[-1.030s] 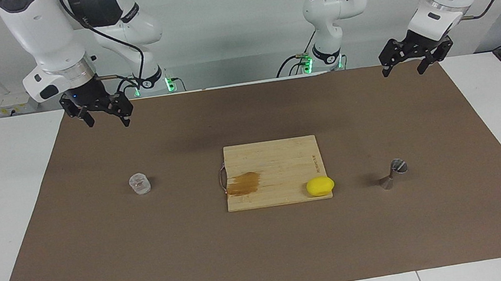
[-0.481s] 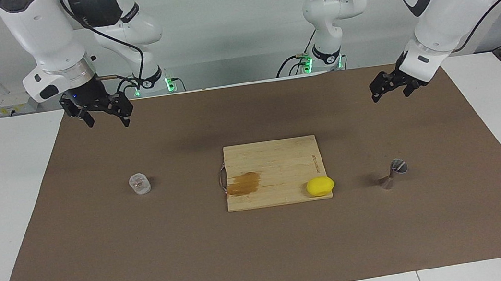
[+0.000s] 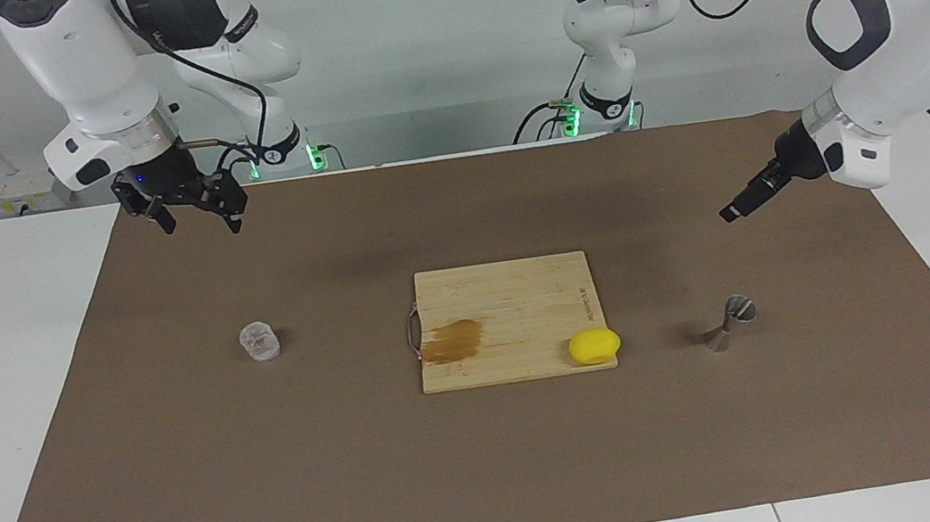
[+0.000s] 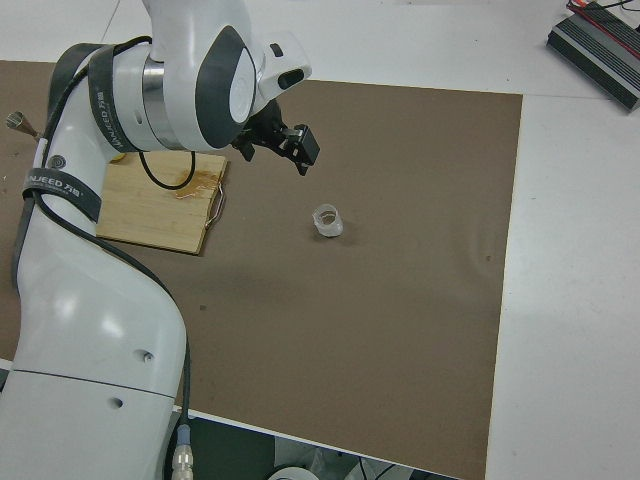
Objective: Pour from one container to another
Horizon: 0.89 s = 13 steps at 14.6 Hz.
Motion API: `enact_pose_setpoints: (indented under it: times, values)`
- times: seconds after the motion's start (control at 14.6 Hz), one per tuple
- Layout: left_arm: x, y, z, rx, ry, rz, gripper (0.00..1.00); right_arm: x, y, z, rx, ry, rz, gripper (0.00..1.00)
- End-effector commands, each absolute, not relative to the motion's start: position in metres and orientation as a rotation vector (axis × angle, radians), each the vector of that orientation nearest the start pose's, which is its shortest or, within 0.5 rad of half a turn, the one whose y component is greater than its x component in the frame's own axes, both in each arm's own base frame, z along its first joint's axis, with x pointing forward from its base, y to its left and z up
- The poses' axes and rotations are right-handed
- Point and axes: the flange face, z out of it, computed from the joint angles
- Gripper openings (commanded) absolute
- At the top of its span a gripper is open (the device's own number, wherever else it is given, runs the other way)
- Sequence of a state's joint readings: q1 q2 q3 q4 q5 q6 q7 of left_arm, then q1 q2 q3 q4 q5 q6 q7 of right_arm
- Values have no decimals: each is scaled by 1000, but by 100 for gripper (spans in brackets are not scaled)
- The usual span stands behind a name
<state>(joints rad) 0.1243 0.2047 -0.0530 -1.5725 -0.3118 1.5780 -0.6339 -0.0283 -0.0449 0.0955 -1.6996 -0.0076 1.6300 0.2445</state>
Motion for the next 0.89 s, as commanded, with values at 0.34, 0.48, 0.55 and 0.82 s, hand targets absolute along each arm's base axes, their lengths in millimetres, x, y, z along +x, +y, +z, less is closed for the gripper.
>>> enact_pose_setpoints:
  times: [0.34,0.48,0.55,0.82]
  values:
    - [630,73,449,-2506,-2373,768,100,534,23,595,-3126,295,57,100]
    - [629,87,430,-2374,-2540,927,100,535,23,593,-3123,329,49,100]
    - [630,94,415,-2303,-2648,990,100,535,23,594,-3118,371,45,100]
    - [630,103,391,-2139,-2939,1089,100,537,32,592,-3057,729,38,100]
